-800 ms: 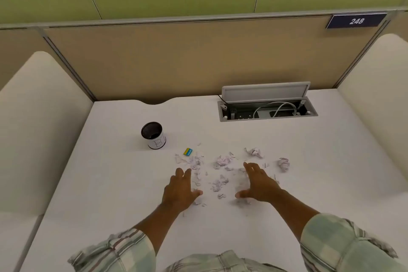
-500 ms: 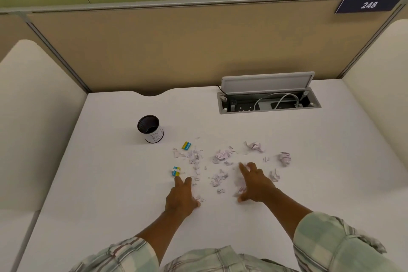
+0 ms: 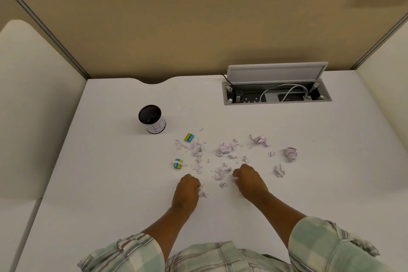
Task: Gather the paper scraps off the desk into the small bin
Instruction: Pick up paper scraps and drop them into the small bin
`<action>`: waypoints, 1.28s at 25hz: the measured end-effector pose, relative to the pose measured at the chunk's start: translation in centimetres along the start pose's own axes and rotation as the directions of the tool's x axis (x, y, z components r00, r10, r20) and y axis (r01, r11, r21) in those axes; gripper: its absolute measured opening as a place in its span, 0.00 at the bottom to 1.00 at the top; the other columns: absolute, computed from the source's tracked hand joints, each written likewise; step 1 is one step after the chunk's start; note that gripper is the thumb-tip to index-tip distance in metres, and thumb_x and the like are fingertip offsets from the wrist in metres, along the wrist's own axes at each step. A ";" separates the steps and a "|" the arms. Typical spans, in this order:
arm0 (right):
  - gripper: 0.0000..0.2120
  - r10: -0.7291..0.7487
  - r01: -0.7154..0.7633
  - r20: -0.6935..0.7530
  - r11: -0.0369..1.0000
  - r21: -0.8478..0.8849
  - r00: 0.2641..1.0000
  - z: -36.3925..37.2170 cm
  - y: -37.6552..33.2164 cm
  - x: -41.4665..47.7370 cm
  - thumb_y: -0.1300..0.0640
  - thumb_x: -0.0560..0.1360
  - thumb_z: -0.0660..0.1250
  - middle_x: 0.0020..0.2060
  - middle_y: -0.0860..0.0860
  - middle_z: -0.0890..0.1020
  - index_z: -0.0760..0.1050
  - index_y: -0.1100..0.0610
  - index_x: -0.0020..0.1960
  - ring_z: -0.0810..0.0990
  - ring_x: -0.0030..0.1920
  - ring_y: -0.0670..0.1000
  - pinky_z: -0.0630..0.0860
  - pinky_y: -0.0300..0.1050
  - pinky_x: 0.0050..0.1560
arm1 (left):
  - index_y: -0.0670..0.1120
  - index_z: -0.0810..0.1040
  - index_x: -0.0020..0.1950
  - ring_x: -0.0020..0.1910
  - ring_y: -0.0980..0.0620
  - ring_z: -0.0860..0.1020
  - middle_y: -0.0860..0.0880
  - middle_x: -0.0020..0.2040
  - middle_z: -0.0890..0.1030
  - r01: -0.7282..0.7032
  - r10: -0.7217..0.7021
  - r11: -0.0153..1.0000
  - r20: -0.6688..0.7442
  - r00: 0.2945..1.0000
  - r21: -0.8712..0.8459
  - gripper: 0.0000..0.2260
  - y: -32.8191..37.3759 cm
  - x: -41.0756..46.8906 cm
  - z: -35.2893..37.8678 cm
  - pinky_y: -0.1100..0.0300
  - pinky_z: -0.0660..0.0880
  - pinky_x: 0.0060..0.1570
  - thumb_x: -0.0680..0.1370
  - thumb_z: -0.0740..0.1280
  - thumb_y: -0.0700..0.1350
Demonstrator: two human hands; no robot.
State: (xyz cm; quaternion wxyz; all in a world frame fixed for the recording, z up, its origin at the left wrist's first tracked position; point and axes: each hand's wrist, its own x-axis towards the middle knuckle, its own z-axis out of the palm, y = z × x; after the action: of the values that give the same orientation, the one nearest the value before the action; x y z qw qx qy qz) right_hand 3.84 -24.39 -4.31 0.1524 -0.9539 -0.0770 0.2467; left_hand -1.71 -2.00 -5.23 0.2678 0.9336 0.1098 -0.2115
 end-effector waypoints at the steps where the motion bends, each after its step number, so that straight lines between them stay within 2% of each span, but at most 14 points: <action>1: 0.11 0.038 -0.036 -0.016 0.997 0.067 0.999 -0.1 -0.2 0.1 0.61 0.78 0.66 0.55 0.54 0.81 0.82 0.57 0.59 0.81 0.56 0.55 0.74 0.41 0.53 | 0.40 0.85 0.54 0.46 0.54 0.78 0.44 0.52 0.83 0.040 -0.040 0.999 -0.004 0.999 -0.033 0.08 0.0 0.1 -0.1 0.67 0.72 0.48 0.77 0.72 0.41; 3: 0.08 0.120 -0.106 -0.037 0.959 0.263 0.992 -0.4 -0.6 0.4 0.63 0.74 0.70 0.48 0.54 0.87 0.85 0.59 0.52 0.84 0.50 0.54 0.80 0.45 0.53 | 0.40 0.86 0.52 0.48 0.52 0.83 0.44 0.52 0.86 0.113 -0.118 0.987 -0.042 0.992 -0.116 0.06 0.1 0.3 -0.4 0.68 0.73 0.47 0.76 0.73 0.38; 4: 0.06 0.173 -0.150 -0.021 0.901 0.407 0.985 -0.6 -0.8 0.5 0.64 0.72 0.73 0.44 0.55 0.88 0.86 0.60 0.48 0.86 0.45 0.54 0.82 0.48 0.52 | 0.41 0.87 0.51 0.49 0.52 0.84 0.44 0.51 0.87 0.141 -0.153 0.976 -0.057 0.987 -0.166 0.06 0.2 0.3 -0.7 0.70 0.72 0.47 0.76 0.73 0.38; 5: 0.04 0.228 -0.200 0.023 0.796 0.571 0.973 -0.9 -1.1 0.4 0.64 0.71 0.75 0.40 0.56 0.88 0.86 0.61 0.45 0.87 0.41 0.55 0.84 0.51 0.51 | 0.41 0.87 0.50 0.48 0.52 0.84 0.45 0.50 0.87 0.163 -0.180 0.964 -0.066 0.981 -0.209 0.05 0.2 0.2 -1.2 0.70 0.73 0.47 0.76 0.74 0.38; 7: 0.05 0.291 -0.285 0.148 0.511 0.811 0.945 -1.7 -2.1 0.4 0.66 0.70 0.78 0.38 0.58 0.87 0.85 0.64 0.44 0.86 0.37 0.56 0.85 0.55 0.51 | 0.43 0.88 0.46 0.42 0.52 0.86 0.47 0.44 0.88 0.207 -0.240 0.925 -0.069 0.968 -0.318 0.03 0.3 0.2 -2.5 0.69 0.77 0.44 0.74 0.75 0.38; 10: 0.09 0.257 -0.294 0.235 0.225 0.929 0.937 -3.1 -4.4 1.2 0.69 0.70 0.78 0.41 0.59 0.85 0.82 0.69 0.49 0.85 0.37 0.54 0.86 0.48 0.46 | 0.48 0.86 0.38 0.32 0.51 0.85 0.48 0.34 0.86 0.250 -0.346 0.792 -0.072 0.935 -0.556 0.06 0.0 0.5 -5.3 0.61 0.83 0.40 0.71 0.76 0.38; 13: 0.06 0.223 -0.262 0.231 0.117 0.958 0.947 -5.1 -7.9 2.9 0.70 0.71 0.76 0.42 0.60 0.86 0.82 0.65 0.46 0.85 0.38 0.53 0.85 0.44 0.42 | 0.45 0.87 0.42 0.32 0.50 0.85 0.48 0.38 0.87 0.235 -0.429 0.644 -0.089 0.899 -0.728 0.04 -0.7 1.4 -8.4 0.62 0.80 0.37 0.71 0.77 0.37; 16: 0.07 0.180 -0.218 0.192 0.139 0.966 0.965 -6.6 -12.1 5.4 0.70 0.71 0.76 0.44 0.61 0.86 0.82 0.64 0.48 0.86 0.39 0.53 0.86 0.45 0.45 | 0.45 0.87 0.42 0.33 0.49 0.85 0.48 0.35 0.86 0.182 -0.476 0.553 -0.128 0.870 -0.813 0.04 -1.6 2.8 -12.1 0.58 0.83 0.40 0.71 0.76 0.37; 19: 0.12 0.128 -0.158 0.133 0.208 0.965 0.983 -7.7 -16.7 8.8 0.67 0.71 0.78 0.44 0.61 0.86 0.82 0.67 0.53 0.86 0.38 0.53 0.85 0.52 0.52 | 0.49 0.86 0.39 0.34 0.49 0.86 0.50 0.34 0.86 0.110 -0.521 0.497 -0.194 0.831 -0.861 0.07 -2.8 4.6 -15.8 0.59 0.82 0.41 0.71 0.77 0.37; 21: 0.11 0.103 -0.107 0.081 0.290 0.951 0.991 -8.4 -19.9 11.1 0.65 0.71 0.78 0.42 0.59 0.87 0.84 0.65 0.52 0.86 0.37 0.53 0.85 0.53 0.53 | 0.50 0.86 0.39 0.33 0.50 0.86 0.50 0.33 0.86 0.068 -0.554 0.482 -0.243 0.797 -0.874 0.06 -3.9 5.8 -17.8 0.59 0.82 0.41 0.70 0.77 0.39; 24: 0.04 0.054 0.009 -0.038 0.458 0.889 0.998 -9.0 -24.6 14.4 0.62 0.71 0.78 0.39 0.54 0.87 0.85 0.57 0.45 0.86 0.36 0.52 0.86 0.46 0.46 | 0.52 0.85 0.37 0.33 0.50 0.86 0.49 0.34 0.86 0.051 -0.604 0.463 -0.273 0.749 -0.885 0.07 -5.7 7.5 -20.0 0.59 0.82 0.41 0.70 0.78 0.40; 26: 0.02 -0.009 0.105 -0.123 0.593 0.798 0.992 -8.9 -26.8 16.5 0.60 0.72 0.77 0.38 0.51 0.87 0.85 0.54 0.43 0.86 0.35 0.51 0.85 0.43 0.43 | 0.52 0.85 0.37 0.33 0.50 0.86 0.49 0.34 0.86 0.047 -0.629 0.437 -0.267 0.730 -0.898 0.08 -6.8 8.3 -20.6 0.60 0.82 0.39 0.70 0.78 0.39; 29: 0.06 -0.130 0.210 -0.183 0.815 0.540 0.975 -8.0 -29.1 19.5 0.59 0.75 0.73 0.43 0.51 0.85 0.85 0.58 0.50 0.84 0.41 0.53 0.80 0.43 0.46 | 0.51 0.85 0.37 0.32 0.50 0.85 0.49 0.34 0.86 0.030 -0.651 0.393 -0.255 0.716 -0.919 0.08 -8.3 9.3 -21.0 0.63 0.79 0.35 0.69 0.78 0.38; 32: 0.02 -0.201 0.249 -0.173 0.910 0.332 0.964 -6.8 -30.4 21.3 0.61 0.76 0.71 0.42 0.50 0.81 0.82 0.57 0.49 0.79 0.42 0.51 0.71 0.36 0.41 | 0.50 0.86 0.38 0.33 0.49 0.86 0.50 0.34 0.86 0.026 -0.668 0.366 -0.243 0.704 -0.930 0.07 -9.3 9.9 -21.0 0.63 0.80 0.36 0.70 0.78 0.38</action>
State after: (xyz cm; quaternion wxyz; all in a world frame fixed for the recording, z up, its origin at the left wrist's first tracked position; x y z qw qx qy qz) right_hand 23.49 7.20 1.83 0.3526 -0.9105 -0.1309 0.1719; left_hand 11.18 18.16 2.12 0.6042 0.6175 0.4879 0.1245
